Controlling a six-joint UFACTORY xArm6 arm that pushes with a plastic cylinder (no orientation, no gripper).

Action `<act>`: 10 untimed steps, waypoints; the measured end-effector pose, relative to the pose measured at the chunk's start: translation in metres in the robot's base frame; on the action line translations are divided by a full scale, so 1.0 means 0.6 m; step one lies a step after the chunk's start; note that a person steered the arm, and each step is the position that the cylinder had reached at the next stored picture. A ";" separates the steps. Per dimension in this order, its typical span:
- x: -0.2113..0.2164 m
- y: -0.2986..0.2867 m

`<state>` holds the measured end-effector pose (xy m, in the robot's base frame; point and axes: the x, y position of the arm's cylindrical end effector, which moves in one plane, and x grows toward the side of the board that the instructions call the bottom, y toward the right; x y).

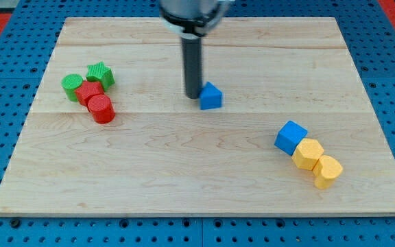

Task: Place the blue triangle towards the top left side of the blue cube

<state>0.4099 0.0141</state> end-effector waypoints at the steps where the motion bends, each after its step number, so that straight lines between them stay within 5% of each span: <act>1: 0.029 0.086; 4: 0.011 0.191; 5: 0.037 0.191; 7: -0.023 0.090; 10: 0.042 0.144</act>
<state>0.4349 0.1002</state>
